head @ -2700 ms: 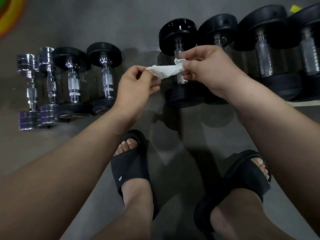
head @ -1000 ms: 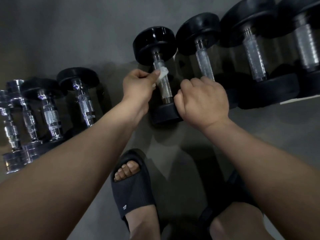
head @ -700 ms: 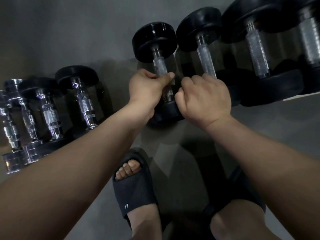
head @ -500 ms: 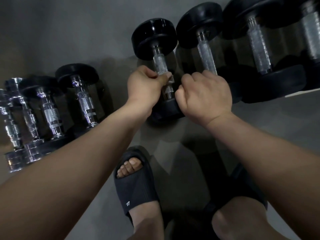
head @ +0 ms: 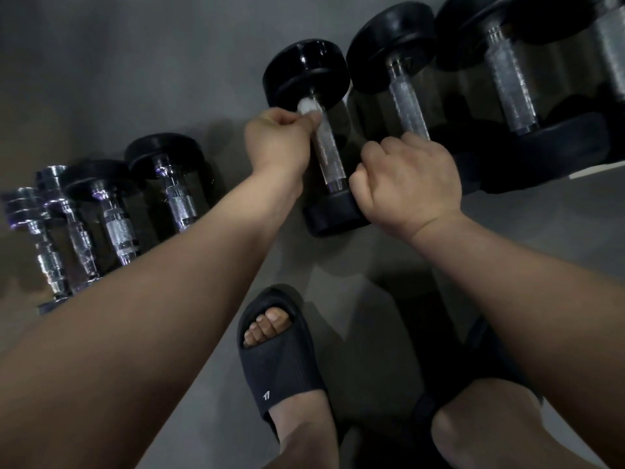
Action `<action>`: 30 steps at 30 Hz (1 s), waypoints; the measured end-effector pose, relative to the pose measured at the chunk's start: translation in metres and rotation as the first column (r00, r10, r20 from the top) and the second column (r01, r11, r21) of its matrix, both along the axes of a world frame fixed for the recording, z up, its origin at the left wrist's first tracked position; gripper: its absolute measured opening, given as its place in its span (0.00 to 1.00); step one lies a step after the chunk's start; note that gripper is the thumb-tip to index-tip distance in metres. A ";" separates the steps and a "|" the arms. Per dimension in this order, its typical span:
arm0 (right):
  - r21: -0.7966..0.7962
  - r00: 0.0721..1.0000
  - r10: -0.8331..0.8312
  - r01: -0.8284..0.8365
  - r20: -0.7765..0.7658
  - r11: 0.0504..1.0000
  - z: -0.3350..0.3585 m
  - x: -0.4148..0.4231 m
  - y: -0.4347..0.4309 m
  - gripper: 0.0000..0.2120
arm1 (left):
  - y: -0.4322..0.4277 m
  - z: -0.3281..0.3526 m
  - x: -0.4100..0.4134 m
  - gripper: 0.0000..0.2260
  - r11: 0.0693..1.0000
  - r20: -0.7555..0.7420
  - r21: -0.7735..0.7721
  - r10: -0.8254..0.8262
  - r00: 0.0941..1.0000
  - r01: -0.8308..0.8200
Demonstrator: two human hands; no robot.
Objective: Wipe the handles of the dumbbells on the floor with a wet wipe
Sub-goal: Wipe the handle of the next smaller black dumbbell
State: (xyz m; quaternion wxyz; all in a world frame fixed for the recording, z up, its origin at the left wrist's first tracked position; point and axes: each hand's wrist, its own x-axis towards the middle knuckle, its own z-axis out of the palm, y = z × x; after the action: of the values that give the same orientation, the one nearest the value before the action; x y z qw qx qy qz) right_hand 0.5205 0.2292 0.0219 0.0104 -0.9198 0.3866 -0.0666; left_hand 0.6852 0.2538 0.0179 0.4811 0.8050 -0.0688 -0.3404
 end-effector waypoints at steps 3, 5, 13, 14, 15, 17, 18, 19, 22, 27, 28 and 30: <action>0.007 1.000 -0.004 0.004 0.003 1.000 0.001 0.001 0.000 0.16 | -0.004 0.003 -0.002 0.12 1.000 0.012 -0.010 -0.007 1.000 0.007; 0.008 1.000 -0.007 0.007 0.002 1.000 0.000 0.000 0.000 0.17 | 0.011 0.003 -0.014 0.14 0.991 0.078 0.031 -0.135 0.988 0.133; -0.009 1.000 -0.007 0.008 0.021 1.000 -0.001 -0.001 -0.001 0.16 | -0.002 0.004 -0.011 0.13 0.999 -0.019 0.022 0.032 0.999 -0.031; -0.010 1.000 -0.007 0.008 0.026 1.000 -0.001 -0.001 -0.001 0.16 | -0.004 0.003 -0.009 0.14 0.998 -0.056 0.009 0.066 0.996 -0.066; -0.008 1.000 -0.007 0.007 0.027 1.000 0.000 -0.001 -0.001 0.16 | -0.003 0.002 -0.009 0.14 0.997 -0.093 0.001 0.081 0.992 -0.082; 0.002 1.000 -0.006 0.006 0.018 1.000 0.000 0.000 -0.001 0.17 | 0.009 0.000 -0.015 0.14 0.998 -0.134 0.015 0.058 0.989 -0.056; 0.005 1.000 -0.005 0.005 0.014 1.000 0.000 0.000 -0.001 0.17 | 0.016 -0.001 -0.020 0.14 0.999 -0.121 0.034 0.035 0.992 -0.031; 0.006 1.000 -0.006 0.006 0.011 1.000 0.000 0.000 -0.001 0.17 | 0.022 -0.002 -0.024 0.14 0.999 -0.102 0.052 0.010 0.995 -0.004; 0.008 1.000 -0.003 0.003 -0.008 1.000 0.000 -0.001 -0.001 0.17 | 0.020 0.000 -0.028 0.15 0.998 -0.095 0.063 -0.001 0.995 0.007; 0.012 1.000 0.008 -0.008 0.001 1.000 0.002 0.000 -0.001 0.18 | -0.009 0.006 -0.020 0.17 0.990 -0.238 0.012 0.141 0.961 -0.142; 0.010 1.000 0.006 -0.006 0.003 1.000 0.002 0.001 -0.001 0.18 | -0.010 0.007 -0.021 0.17 0.985 -0.252 -0.003 0.167 0.953 -0.174; 0.000 1.000 -0.006 0.006 0.006 1.000 0.000 -0.001 0.000 0.17 | -0.013 0.008 -0.019 0.18 0.975 -0.239 -0.018 0.212 0.948 -0.223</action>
State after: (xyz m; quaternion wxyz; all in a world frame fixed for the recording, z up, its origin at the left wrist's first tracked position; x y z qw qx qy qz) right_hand 0.5199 0.2289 0.0215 0.0114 -0.9185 0.3892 -0.0695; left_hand 0.6659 0.2410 0.0255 0.5384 0.7505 0.0702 -0.3768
